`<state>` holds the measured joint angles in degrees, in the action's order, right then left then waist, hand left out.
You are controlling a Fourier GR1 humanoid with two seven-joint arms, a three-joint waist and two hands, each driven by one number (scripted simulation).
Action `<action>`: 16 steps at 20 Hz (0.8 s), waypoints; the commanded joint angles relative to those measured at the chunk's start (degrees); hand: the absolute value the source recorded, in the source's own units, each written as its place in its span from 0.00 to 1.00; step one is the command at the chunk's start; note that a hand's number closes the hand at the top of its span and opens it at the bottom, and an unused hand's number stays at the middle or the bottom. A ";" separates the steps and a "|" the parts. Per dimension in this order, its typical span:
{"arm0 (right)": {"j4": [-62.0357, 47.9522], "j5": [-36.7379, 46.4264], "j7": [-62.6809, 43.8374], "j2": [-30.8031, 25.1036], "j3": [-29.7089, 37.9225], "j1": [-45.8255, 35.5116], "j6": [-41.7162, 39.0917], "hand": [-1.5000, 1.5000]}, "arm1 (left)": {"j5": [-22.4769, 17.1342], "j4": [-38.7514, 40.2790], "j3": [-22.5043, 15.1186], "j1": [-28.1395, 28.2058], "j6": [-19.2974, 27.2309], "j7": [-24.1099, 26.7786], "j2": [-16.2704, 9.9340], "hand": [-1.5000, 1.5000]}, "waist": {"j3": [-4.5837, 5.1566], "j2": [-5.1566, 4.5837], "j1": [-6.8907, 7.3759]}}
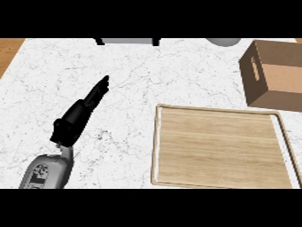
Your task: Pick the can from the tray and place it in the cardboard box
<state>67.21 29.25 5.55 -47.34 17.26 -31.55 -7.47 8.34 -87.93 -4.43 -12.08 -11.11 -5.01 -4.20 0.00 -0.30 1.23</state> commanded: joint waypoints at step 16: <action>-44.90 7.58 11.43 7.23 -0.99 -17.18 8.13 0.00 | 2.46 2.04 -1.40 0.00 1.35 2.19 1.92 0.50 | -0.11 -0.56 0.87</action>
<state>29.83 37.05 14.83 -40.76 15.34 -45.67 1.18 9.98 -88.14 -5.65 -11.73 -10.53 -4.34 -2.98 -0.11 -0.74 2.06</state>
